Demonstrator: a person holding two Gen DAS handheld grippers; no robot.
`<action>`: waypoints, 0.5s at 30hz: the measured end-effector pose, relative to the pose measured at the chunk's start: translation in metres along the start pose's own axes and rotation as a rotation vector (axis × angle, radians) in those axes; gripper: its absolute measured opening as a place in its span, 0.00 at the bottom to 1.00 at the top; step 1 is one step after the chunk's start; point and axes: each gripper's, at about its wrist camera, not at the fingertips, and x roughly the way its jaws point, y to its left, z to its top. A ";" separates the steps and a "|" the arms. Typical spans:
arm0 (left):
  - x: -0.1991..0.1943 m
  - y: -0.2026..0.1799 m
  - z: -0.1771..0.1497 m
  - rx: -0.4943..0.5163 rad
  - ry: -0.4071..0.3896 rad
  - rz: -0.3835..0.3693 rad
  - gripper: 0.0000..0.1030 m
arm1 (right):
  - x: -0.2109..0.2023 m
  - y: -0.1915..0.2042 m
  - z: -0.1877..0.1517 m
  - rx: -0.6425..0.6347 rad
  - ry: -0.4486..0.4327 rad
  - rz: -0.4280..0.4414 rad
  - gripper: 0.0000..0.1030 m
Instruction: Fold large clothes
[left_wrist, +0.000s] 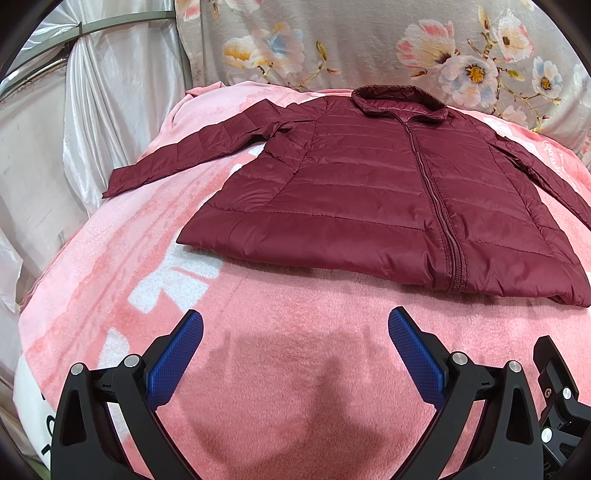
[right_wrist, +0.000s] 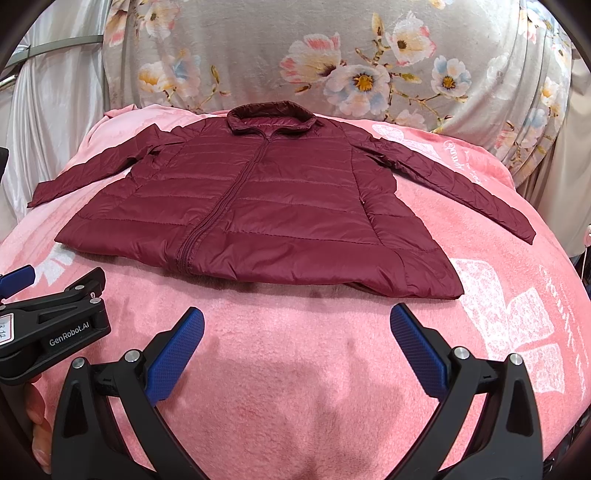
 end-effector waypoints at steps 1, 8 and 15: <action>0.000 0.000 0.000 0.001 -0.001 0.000 0.95 | 0.000 0.000 0.000 0.000 0.000 0.000 0.95; 0.000 0.000 0.000 0.002 0.000 0.001 0.95 | 0.000 -0.001 0.001 0.000 0.002 0.001 0.95; 0.001 0.000 -0.001 0.002 0.001 -0.001 0.95 | 0.007 0.004 -0.005 -0.001 0.013 0.004 0.95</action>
